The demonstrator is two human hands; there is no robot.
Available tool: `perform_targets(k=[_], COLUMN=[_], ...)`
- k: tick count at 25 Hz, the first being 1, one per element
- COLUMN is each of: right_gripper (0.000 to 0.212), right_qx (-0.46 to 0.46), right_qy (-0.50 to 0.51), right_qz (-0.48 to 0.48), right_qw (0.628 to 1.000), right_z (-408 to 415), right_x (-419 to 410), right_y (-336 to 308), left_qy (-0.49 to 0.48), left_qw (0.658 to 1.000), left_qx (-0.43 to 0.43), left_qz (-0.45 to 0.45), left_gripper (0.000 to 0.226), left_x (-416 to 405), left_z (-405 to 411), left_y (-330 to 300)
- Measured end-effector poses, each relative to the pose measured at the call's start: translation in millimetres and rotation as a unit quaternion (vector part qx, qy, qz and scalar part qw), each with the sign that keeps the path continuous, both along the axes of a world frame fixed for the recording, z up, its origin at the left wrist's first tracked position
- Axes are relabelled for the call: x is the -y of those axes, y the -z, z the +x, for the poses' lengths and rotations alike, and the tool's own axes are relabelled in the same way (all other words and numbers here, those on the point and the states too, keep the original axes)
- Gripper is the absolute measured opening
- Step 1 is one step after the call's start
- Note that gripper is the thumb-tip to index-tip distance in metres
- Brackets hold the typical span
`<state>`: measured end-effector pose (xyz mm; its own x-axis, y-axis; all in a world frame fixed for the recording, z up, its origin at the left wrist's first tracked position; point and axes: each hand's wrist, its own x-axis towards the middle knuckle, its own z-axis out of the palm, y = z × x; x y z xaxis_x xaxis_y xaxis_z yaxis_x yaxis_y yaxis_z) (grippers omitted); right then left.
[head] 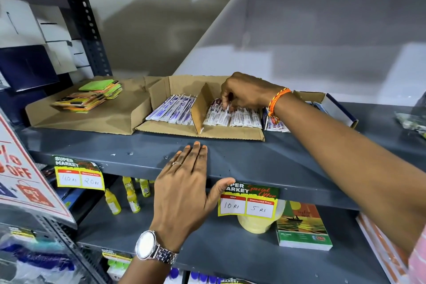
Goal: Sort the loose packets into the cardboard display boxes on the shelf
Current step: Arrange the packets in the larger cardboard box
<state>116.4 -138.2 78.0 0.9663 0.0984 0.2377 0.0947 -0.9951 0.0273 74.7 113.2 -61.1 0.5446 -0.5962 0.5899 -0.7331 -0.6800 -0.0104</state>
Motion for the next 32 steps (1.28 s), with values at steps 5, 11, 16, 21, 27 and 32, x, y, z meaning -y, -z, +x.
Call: perform_targets(k=[5,11,16,21,27,32], right_gripper=[0.022,0.029,0.031,0.015,0.069,0.078], right_qx=[0.074,0.032,-0.005,0.041,-0.102,-0.089], right_qy=[0.011,0.015,0.056,0.106,0.193,0.198], right_qz=[-0.035,-0.048,-0.061,-0.047,-0.021,-0.01], right_qw=[0.997,0.998,0.997,0.992,0.976,0.976], right_z=[-5,-5,-14,-25,-41,-46], right_x=[-2,0,2,-10,-41,-46], right_y=[8,24,21,27,49,53], left_qy=[0.004,0.003,0.003,0.003,0.008,0.012], left_qw=[1.0,1.0,1.0,1.0,1.0,1.0], left_qx=[-0.001,0.007,0.014,0.015,0.018,0.016], left_qz=[-0.004,-0.007,-0.012,-0.014,-0.021,-0.02], left_gripper=[0.091,0.09,0.089,0.089,0.089,0.088], left_x=[0,1,0,1,1,1], left_z=[0,1,0,1,1,2], left_y=[1,2,2,3,4,4])
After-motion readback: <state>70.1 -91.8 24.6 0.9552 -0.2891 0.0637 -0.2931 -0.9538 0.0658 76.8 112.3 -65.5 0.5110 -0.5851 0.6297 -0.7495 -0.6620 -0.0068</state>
